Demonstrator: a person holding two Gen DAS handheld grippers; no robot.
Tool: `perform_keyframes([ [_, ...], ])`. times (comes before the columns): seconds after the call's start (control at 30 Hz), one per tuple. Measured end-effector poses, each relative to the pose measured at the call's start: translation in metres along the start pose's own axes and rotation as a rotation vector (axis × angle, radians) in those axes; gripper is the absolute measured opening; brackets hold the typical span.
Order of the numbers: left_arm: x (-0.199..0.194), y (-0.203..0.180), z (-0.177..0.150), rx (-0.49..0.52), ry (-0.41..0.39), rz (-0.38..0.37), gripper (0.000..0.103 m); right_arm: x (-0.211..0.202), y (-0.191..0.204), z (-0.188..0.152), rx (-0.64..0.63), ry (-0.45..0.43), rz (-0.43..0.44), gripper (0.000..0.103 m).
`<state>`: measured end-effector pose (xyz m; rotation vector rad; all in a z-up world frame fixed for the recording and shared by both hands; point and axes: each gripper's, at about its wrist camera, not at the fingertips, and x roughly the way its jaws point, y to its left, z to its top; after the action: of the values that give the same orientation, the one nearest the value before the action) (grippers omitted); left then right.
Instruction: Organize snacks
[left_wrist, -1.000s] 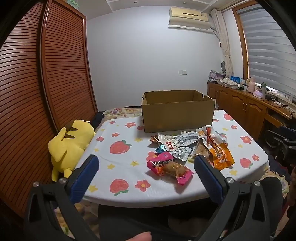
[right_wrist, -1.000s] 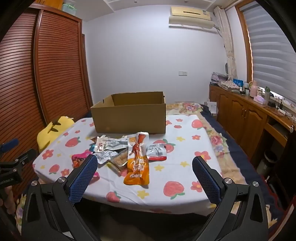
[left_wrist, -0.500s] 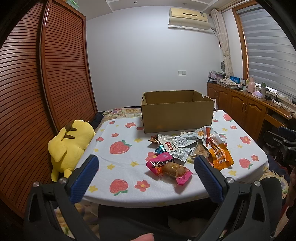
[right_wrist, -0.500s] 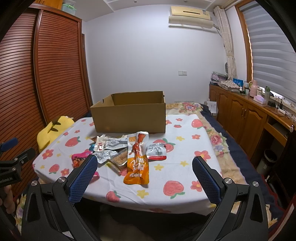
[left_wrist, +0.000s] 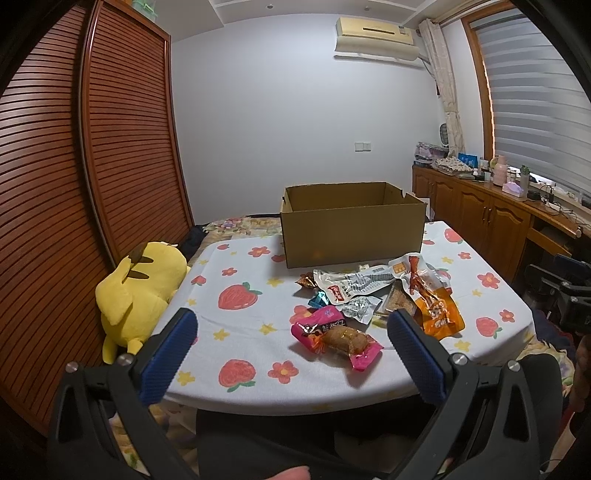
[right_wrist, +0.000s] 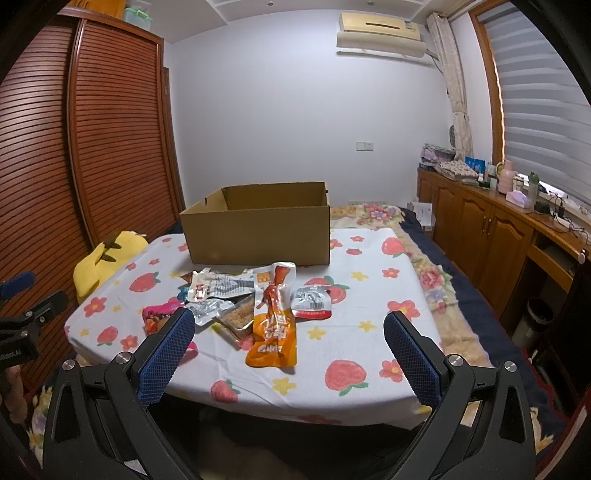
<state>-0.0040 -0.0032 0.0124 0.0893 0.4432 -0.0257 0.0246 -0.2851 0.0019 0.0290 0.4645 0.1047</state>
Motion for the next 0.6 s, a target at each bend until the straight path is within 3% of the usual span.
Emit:
perform_keyframes([
  [0.6,-0.0014,-0.0012,0.0014,0.000,-0.008,-0.002,0.103,-0.0016,0.0009,-0.0018,0.002,-0.001,0.001,0.103],
])
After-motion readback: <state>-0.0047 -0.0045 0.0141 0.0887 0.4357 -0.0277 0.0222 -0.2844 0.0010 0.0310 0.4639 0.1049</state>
